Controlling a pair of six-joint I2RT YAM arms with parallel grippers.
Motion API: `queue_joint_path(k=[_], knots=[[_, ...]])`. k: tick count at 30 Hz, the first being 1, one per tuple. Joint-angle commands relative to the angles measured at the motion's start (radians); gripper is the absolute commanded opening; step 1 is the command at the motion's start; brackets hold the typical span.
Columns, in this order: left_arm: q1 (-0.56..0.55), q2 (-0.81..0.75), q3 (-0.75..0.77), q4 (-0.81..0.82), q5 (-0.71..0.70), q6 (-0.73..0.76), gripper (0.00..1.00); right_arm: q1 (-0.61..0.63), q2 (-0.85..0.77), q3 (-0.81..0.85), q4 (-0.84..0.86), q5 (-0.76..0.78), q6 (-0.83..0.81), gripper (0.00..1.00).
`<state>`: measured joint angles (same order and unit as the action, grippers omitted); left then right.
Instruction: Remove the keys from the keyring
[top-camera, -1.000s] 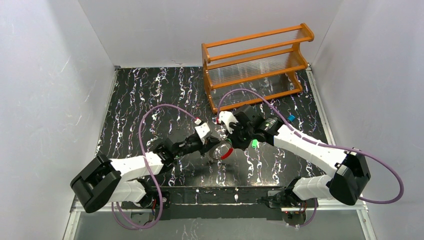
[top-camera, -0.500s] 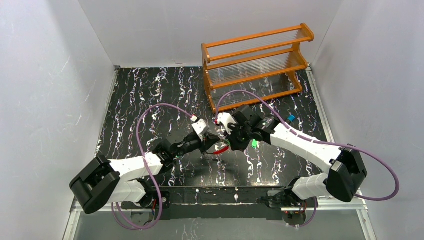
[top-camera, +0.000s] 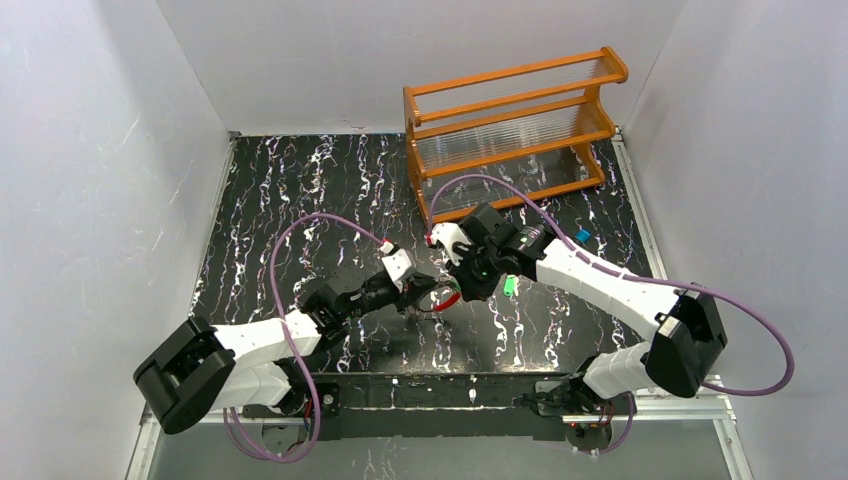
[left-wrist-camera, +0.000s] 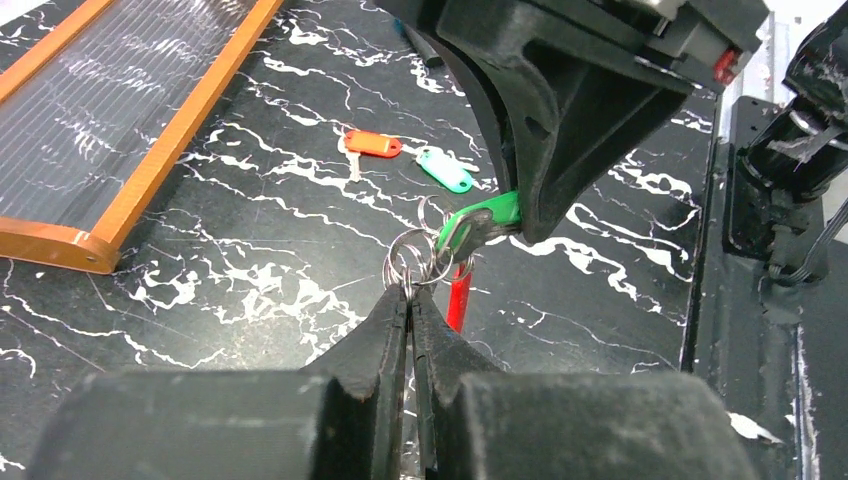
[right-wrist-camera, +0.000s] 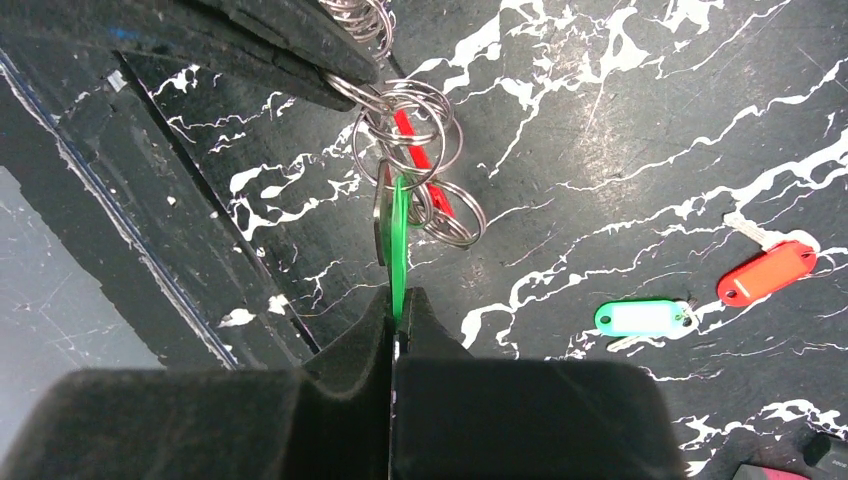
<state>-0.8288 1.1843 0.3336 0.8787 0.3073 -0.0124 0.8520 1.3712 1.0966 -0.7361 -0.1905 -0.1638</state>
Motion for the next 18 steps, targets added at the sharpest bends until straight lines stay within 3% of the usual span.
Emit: queue_joint_path(k=[1,10,18], knots=[[-0.003,-0.046,0.039,-0.059,0.038,0.086,0.00,-0.007,0.044,0.087,-0.084,-0.001,0.024,0.01],[-0.023,-0.040,0.080,-0.193,-0.014,0.176,0.00,-0.007,0.068,0.158,-0.136,-0.047,0.034,0.01],[-0.023,-0.053,0.046,-0.078,-0.044,0.066,0.00,-0.015,0.062,0.079,-0.106,-0.007,0.025,0.01]])
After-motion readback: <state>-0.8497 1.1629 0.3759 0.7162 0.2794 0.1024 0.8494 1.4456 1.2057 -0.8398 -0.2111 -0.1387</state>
